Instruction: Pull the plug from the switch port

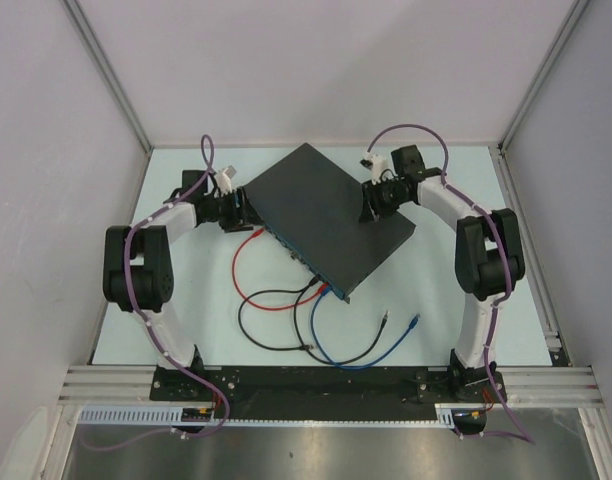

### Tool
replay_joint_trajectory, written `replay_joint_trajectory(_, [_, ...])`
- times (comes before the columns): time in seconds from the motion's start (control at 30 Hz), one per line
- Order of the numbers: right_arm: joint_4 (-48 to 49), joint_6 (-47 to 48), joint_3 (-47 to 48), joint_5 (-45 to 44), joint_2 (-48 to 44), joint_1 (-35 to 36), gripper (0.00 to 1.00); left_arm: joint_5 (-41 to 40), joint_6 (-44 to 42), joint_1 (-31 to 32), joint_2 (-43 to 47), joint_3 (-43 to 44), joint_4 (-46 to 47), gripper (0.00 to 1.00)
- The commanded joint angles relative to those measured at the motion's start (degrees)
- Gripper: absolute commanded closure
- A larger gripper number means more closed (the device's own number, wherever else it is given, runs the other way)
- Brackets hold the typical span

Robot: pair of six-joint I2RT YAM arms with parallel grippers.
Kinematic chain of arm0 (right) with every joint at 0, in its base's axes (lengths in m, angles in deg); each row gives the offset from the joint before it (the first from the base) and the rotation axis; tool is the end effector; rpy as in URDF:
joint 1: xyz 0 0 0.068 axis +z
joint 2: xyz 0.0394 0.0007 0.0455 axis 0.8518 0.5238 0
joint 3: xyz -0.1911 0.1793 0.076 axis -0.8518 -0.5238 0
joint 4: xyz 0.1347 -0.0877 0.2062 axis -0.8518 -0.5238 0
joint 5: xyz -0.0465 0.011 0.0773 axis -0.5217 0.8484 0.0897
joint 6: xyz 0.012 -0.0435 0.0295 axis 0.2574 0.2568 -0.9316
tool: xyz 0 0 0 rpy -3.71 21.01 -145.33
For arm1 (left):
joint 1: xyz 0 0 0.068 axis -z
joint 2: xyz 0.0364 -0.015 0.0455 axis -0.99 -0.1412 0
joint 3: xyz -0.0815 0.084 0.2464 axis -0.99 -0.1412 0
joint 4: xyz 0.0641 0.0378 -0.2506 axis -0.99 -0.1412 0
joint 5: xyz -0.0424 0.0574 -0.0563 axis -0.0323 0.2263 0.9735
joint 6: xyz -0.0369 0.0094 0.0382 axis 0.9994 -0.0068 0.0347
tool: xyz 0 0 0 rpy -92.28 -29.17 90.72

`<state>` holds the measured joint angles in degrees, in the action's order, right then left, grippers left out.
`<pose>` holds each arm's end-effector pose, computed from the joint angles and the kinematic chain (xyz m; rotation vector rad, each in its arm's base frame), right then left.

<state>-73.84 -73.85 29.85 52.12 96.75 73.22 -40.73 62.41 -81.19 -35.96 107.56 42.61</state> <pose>0.4114 0.1280 0.2166 -0.7696 2.3613 0.7175 0.3780 -0.0277 0.1822 0.0061 2.4325 -0.9925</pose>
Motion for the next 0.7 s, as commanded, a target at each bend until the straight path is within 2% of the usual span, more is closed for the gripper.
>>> replay_joint_trajectory(0.0, [0.8, 0.2, -0.6, 0.3, 1.0, -0.3, 0.69, 2.3, 1.4, 0.1, 1.9, -0.8, 2.8, 0.40])
replay_joint_trajectory(0.13, [-0.3, 2.4, -1.2, -1.0, 2.5, 0.7, 0.87, 2.6, 2.0, 0.1, 1.2, -1.4, 3.6, 0.44])
replay_joint_trajectory(0.23, [-1.1, 2.0, -1.5, -2.2, 3.5, 0.7, 0.94, 0.8, 2.7, 0.2, 0.1, -1.0, 3.1, 0.46])
replay_joint_trajectory(0.5, [-0.2, 0.9, -3.3, -2.1, 3.6, 0.7, 0.96, 1.6, 3.8, 0.3, -1.3, -0.9, 4.3, 0.49])
replay_joint_trajectory(0.6, [-0.1, 1.0, -3.4, -2.7, 4.1, 0.7, 0.96, 3.5, 3.6, 0.5, -2.6, -1.0, 5.1, 0.57])
replay_joint_trajectory(0.67, [-0.2, 1.2, -3.3, -3.2, 4.3, 0.8, 0.96, 3.4, 3.5, 0.7, -3.5, -0.7, 5.2, 0.58])
